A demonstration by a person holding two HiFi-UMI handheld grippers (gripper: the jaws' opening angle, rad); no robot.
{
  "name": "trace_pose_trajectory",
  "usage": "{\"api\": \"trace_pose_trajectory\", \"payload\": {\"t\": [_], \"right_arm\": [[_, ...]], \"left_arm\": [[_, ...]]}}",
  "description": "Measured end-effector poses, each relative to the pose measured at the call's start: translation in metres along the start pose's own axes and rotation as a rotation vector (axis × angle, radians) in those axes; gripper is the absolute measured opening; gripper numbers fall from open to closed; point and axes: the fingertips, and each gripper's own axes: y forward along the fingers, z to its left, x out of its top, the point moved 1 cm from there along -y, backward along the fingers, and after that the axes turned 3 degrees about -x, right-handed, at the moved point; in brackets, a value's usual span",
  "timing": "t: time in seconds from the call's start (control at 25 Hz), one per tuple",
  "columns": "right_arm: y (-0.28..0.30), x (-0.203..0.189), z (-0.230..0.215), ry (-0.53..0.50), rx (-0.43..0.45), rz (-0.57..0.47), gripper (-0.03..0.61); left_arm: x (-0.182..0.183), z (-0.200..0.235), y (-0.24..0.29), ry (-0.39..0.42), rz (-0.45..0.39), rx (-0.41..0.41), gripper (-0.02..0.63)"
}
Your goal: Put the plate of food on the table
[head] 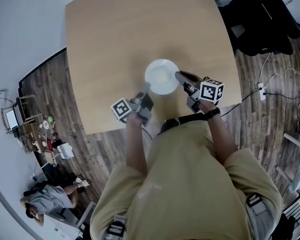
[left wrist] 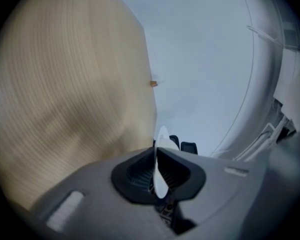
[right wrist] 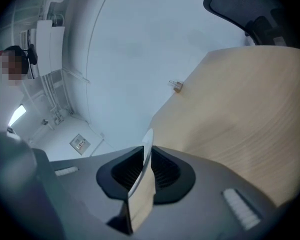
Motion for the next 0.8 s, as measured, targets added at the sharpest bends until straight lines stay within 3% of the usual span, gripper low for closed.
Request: {"api": "trace_pose_trajectory", "payload": {"t": [0.4, 0.8], "right_arm": [[0.044, 0.042, -0.065, 0.078, -0.064, 0.036, 0.051], [0.096, 0.078, -0.099, 0.058, -0.100, 0.065, 0.051]], "left_arm": [[0.043, 0.033, 0.066, -0.049, -0.001, 0.081, 0.014], [0.097, 0.053, 0.106, 0.006, -0.011, 0.151, 0.014]]}}
